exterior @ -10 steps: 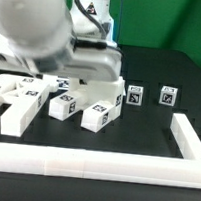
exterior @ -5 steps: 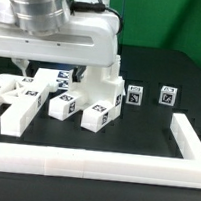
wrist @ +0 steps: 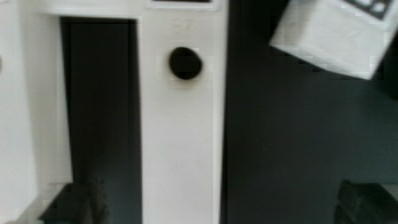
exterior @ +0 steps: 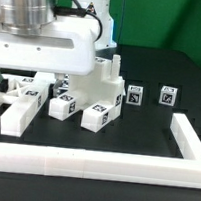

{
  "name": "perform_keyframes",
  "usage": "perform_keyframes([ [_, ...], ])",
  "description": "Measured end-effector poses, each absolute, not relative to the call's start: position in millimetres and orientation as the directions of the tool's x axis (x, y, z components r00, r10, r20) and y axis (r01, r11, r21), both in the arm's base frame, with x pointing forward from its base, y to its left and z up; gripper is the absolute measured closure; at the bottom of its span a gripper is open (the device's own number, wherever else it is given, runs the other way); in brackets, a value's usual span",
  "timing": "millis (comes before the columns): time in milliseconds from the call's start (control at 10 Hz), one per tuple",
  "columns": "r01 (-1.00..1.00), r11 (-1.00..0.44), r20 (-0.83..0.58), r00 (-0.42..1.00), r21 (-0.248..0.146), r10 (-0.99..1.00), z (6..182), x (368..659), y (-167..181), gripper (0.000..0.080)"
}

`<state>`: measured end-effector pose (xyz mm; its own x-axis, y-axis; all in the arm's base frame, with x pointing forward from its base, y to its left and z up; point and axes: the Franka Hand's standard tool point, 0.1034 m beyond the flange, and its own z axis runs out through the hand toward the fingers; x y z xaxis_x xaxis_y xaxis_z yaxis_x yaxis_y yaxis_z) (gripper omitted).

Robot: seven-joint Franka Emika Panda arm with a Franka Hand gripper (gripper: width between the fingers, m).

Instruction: Assemble chair

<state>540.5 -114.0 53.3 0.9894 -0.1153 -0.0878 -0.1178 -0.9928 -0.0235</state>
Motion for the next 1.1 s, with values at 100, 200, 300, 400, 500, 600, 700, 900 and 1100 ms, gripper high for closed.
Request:
perform_keyframes([
  [100,-0.117,-0.993,-0.088,0.989,-0.023,-0.115,52.7,540.4,-113.9,0.0151],
  [200,-0.119,-0.993,-0.090,0.989,-0.021,-0.117,50.2,539.5,-114.7,0.0151],
  [300,-0.135,-0.991,-0.099,0.986,-0.014,-0.133,41.4,537.4,-117.1,0.0151],
  [400,-0.148,-0.989,-0.110,0.983,-0.002,-0.147,32.5,539.4,-120.8,0.0151],
  [500,-0.122,-0.992,-0.120,0.985,0.019,-0.123,23.1,544.2,-126.5,0.0151],
  [600,-0.111,-0.994,-0.125,0.986,0.021,-0.113,16.8,545.1,-131.3,0.0151],
  [700,-0.109,-0.994,-0.123,0.986,0.020,-0.111,18.2,546.0,-129.7,0.0151],
  [900,-0.109,-0.994,-0.126,0.986,0.021,-0.110,16.0,545.0,-130.2,0.0151],
  [1100,-0.102,-0.994,-0.125,0.987,0.026,-0.105,8.9,541.4,-132.3,0.0151],
])
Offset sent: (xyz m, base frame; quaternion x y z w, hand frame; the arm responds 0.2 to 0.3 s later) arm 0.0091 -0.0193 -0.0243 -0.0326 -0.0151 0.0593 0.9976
